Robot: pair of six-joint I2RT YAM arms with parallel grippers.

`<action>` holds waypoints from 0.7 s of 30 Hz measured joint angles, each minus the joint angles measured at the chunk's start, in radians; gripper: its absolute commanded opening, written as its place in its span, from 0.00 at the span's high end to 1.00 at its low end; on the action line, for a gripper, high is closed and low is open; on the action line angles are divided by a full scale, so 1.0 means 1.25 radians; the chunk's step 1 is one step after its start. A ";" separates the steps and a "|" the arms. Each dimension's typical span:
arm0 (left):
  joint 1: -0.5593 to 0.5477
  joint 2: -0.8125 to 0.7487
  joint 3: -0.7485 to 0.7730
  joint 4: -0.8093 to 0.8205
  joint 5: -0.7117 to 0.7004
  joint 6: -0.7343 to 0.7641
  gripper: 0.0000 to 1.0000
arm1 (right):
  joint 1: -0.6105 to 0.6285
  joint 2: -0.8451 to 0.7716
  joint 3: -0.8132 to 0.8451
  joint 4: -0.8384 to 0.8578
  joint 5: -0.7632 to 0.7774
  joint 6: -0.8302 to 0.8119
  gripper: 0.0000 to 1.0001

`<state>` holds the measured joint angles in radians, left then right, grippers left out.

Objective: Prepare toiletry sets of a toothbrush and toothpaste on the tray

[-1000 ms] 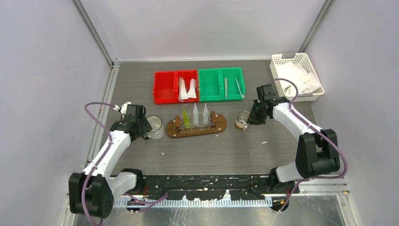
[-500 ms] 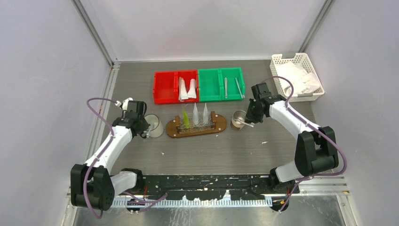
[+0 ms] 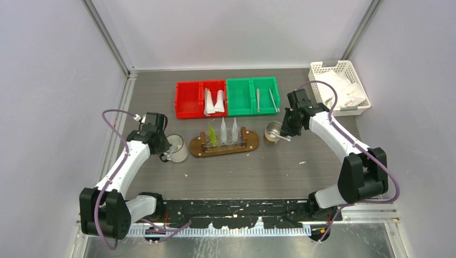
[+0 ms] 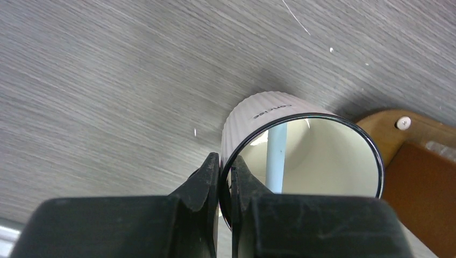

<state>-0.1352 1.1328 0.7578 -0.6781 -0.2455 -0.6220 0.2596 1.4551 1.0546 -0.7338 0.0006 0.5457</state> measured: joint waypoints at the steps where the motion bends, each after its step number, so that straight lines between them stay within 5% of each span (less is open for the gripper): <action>1: 0.000 0.000 0.012 -0.023 0.009 0.002 0.99 | 0.004 -0.005 0.016 -0.011 0.001 -0.003 0.99; 14: -0.013 -0.029 0.152 -0.114 0.042 0.024 0.98 | 0.071 0.016 0.139 -0.092 -0.009 -0.037 0.99; 21: -0.113 0.076 0.192 -0.114 0.028 0.024 0.98 | 0.101 0.111 0.193 -0.107 -0.009 -0.054 0.99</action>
<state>-0.2764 1.2274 0.9981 -0.8200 -0.2104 -0.5915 0.3859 1.5936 1.2964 -0.8680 -0.0113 0.4786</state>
